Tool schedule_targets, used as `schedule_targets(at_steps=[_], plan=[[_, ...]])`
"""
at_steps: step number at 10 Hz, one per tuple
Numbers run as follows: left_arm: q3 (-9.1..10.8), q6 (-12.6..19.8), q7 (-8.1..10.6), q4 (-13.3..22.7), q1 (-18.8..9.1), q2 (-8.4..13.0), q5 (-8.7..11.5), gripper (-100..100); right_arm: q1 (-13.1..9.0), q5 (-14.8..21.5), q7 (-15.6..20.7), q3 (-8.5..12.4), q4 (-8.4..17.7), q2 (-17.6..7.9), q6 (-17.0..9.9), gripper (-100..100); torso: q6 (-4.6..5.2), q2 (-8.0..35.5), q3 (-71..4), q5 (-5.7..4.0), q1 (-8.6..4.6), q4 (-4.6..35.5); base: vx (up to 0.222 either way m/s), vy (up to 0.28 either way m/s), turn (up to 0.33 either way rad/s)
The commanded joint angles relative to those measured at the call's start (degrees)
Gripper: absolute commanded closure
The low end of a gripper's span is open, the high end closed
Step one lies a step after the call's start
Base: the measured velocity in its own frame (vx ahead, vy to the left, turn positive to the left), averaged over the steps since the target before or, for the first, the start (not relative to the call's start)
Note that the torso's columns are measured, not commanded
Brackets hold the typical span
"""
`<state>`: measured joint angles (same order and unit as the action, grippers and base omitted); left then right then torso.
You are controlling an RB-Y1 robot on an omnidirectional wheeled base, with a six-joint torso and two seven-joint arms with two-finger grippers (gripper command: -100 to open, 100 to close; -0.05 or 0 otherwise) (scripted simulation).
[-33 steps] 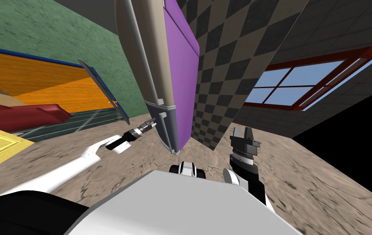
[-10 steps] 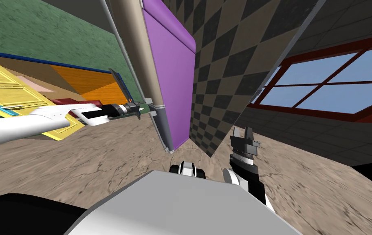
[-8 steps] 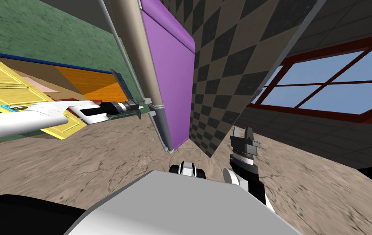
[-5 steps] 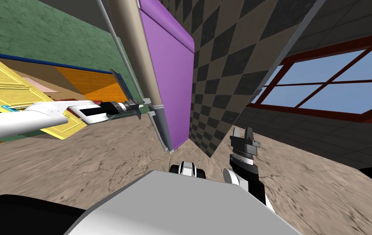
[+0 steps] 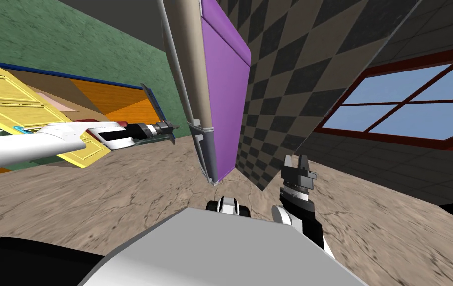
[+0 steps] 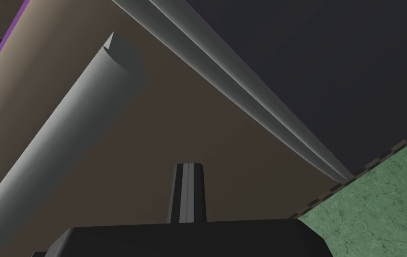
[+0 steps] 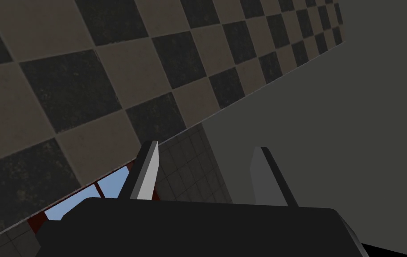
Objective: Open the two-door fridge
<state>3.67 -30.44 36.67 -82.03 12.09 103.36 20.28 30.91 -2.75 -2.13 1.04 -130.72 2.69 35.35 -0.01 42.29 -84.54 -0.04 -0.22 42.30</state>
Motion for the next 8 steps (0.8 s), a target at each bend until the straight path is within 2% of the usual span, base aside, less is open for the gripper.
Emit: schedule_targets(at_steps=[1, 3, 5, 7, 8], plan=[[0.86, -1.43, -0.08, -1.40, 0.60, 0.26, 0.03, 100, 0.00, 0.00, 0.00, 0.00, -0.01, 0.00, 0.00, 0, 0.02, -0.03, -0.04, -0.09, -0.10, -0.02, -0.060, 0.196, -0.003], [1.78, -2.70, -0.20, -2.44, 1.56, 0.57, 0.16, 100, 0.00, 0.00, 0.00, -0.02, -0.01, 0.02, 0.00, 0, 0.03, -0.17, -0.12, -0.12, -0.32, -0.06, -0.048, 0.119, 0.010], [2.03, -3.96, -0.32, -3.48, 1.75, 0.89, 0.29, 100, 0.00, 0.00, 0.00, 0.00, -0.01, 0.00, 0.00, 0, -0.01, 0.12, 0.06, 0.21, 0.79, 0.03, -0.090, 0.304, -0.002], [2.52, -6.50, -0.56, -5.57, 2.12, 1.52, 0.54, 100, 0.00, 0.00, 0.00, 0.00, 0.00, -0.01, 0.00, 0, -0.01, 0.00, -0.01, 0.13, 0.48, -0.01, -0.041, 0.344, 0.015], [2.52, -6.50, -0.56, -5.57, 2.12, 1.52, 0.54, 100, 0.01, 0.00, 0.00, 0.01, 0.00, -0.01, 0.00, 0, 0.00, -0.22, -0.14, 0.11, 0.42, -0.07, -0.038, 0.294, 0.003]])
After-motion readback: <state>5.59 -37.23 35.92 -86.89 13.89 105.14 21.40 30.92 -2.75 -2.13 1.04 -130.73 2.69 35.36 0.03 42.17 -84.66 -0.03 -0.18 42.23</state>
